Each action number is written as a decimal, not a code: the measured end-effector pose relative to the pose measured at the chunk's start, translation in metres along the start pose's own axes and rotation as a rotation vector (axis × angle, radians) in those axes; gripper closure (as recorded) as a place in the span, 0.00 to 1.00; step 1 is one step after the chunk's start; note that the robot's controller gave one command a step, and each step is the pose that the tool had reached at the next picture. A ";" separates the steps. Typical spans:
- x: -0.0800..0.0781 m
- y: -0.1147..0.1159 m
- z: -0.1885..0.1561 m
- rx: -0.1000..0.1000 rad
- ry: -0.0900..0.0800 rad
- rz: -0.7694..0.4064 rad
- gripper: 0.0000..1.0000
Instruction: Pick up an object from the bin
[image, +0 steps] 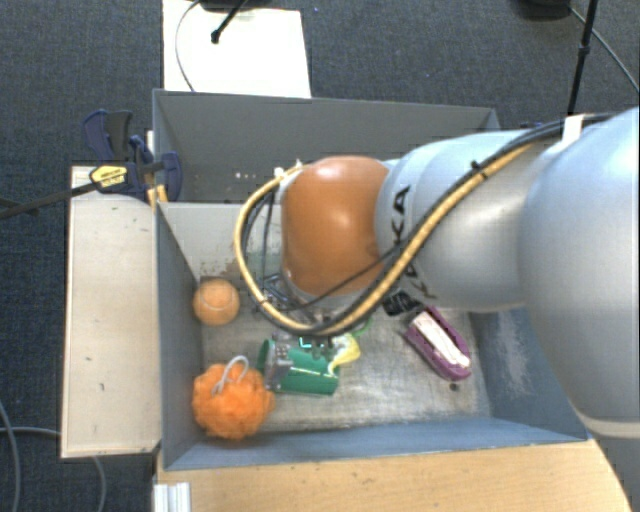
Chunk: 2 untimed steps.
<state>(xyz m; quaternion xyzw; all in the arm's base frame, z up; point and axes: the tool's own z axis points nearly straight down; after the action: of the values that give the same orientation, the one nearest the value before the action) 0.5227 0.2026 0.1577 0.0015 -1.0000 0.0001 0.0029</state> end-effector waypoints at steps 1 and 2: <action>-0.002 -0.001 -0.004 -0.002 -0.007 0.006 0.00; 0.021 -0.018 0.048 -0.003 -0.014 -0.058 0.00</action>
Offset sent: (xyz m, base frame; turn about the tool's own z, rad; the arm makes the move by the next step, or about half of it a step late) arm -0.0405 -0.0307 -0.0877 -0.0989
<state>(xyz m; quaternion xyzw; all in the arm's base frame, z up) 0.5012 0.1849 0.1096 0.0305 -0.9995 -0.0015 -0.0041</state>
